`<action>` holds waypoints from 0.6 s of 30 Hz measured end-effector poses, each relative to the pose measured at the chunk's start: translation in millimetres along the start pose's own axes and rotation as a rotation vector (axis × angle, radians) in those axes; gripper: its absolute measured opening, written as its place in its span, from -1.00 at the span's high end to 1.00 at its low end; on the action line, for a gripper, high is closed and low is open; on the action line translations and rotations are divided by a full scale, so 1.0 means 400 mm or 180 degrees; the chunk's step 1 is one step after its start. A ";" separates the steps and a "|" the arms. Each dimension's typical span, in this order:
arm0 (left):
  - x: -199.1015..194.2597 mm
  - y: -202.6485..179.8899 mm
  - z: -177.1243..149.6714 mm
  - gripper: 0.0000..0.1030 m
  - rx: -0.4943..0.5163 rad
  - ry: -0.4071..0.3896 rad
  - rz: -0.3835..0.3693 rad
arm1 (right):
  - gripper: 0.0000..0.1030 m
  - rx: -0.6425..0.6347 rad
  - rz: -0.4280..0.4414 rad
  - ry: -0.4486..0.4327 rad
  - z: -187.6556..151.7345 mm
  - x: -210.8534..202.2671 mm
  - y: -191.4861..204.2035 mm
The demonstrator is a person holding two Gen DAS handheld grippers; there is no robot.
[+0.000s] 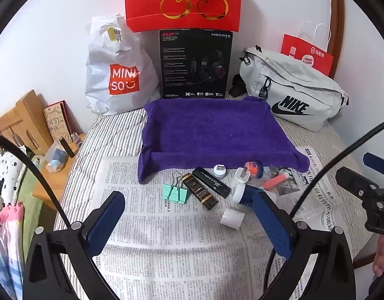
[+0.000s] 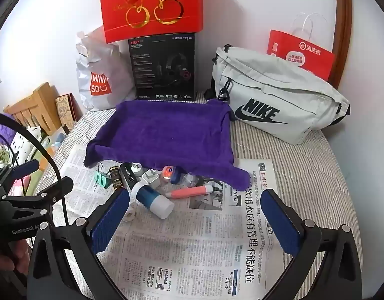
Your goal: Organize rigid objects
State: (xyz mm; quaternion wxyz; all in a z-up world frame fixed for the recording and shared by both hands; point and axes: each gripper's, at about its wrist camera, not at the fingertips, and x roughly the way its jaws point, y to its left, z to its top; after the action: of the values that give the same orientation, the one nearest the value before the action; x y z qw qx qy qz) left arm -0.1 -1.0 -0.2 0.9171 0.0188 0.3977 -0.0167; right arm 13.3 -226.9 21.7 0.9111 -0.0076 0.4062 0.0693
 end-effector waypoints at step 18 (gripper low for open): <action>-0.076 0.022 -0.001 -1.00 -0.0092 -0.0113 0.0191 | -1.00 0.0161 -0.0040 -0.0005 -0.036 -0.034 -0.029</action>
State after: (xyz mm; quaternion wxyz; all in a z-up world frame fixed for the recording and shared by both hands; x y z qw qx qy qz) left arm -20.7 8.2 21.8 0.9244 0.0171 0.3808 0.0162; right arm -4.8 -240.9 21.8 0.9118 0.0129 0.4070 0.0533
